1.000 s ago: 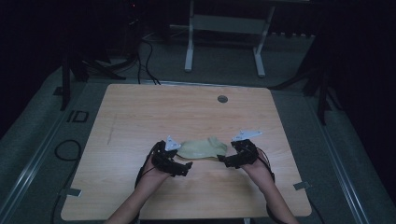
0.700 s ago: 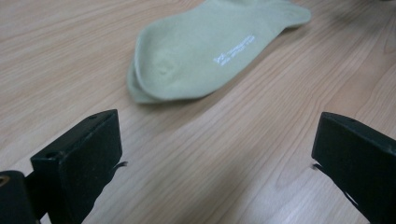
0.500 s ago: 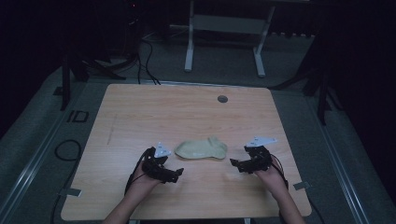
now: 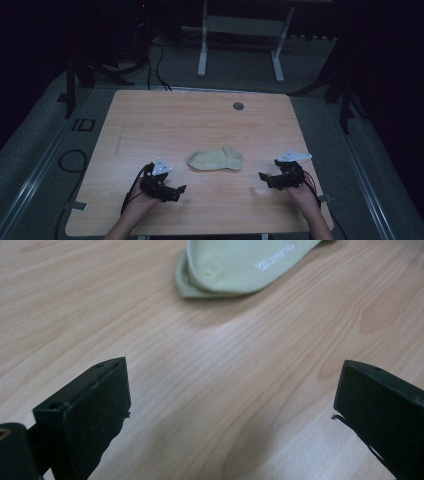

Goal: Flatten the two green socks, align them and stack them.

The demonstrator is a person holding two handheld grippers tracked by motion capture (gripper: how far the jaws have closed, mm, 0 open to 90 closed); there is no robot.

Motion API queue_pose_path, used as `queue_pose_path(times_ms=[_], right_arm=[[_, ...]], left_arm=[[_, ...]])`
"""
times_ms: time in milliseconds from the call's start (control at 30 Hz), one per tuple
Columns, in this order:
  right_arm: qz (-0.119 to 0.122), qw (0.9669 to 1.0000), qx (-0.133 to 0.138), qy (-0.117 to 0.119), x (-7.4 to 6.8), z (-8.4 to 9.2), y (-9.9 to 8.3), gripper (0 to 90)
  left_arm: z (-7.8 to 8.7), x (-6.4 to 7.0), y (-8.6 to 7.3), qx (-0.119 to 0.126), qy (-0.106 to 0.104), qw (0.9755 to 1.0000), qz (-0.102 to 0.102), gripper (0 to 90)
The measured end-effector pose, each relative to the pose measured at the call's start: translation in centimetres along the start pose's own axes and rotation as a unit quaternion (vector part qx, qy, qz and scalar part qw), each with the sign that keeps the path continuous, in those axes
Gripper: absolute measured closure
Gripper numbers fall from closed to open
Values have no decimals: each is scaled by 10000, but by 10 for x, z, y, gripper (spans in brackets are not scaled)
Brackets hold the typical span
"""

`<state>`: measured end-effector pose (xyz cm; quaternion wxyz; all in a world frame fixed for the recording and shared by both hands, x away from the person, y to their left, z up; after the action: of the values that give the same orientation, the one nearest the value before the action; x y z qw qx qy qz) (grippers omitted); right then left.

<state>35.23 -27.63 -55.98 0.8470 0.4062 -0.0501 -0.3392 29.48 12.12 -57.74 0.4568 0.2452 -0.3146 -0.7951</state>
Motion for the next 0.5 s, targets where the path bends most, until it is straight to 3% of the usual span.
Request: queue_pose_path(times_ms=[200, 400, 500], right_arm=[[-136, 9998, 99, -75, 7, 11, -13, 128], [-261, 9995, 3, -151, 13, 16, -28, 125], [-302, 9993, 116, -200, 15, 22, -33, 126]], left_arm=[[9, -14, -13, 12, 131, 9998, 174, 18], [16, -27, -26, -23, 255, 9991, 337, 18], [21, -35, -30, 10, 354, 9984, 439, 18]])
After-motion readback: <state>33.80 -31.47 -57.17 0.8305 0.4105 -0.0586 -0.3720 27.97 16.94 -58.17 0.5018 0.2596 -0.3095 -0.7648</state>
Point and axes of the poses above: each handheld gripper's, and its own axes: z roughly backward along the jaws, y roughly out of its top, x roughly to its right, the point moved 4 cm from there along -z, roughly forward along the jaws, and after that the axes turned 15 degrees about y, right-handed, at the moved point
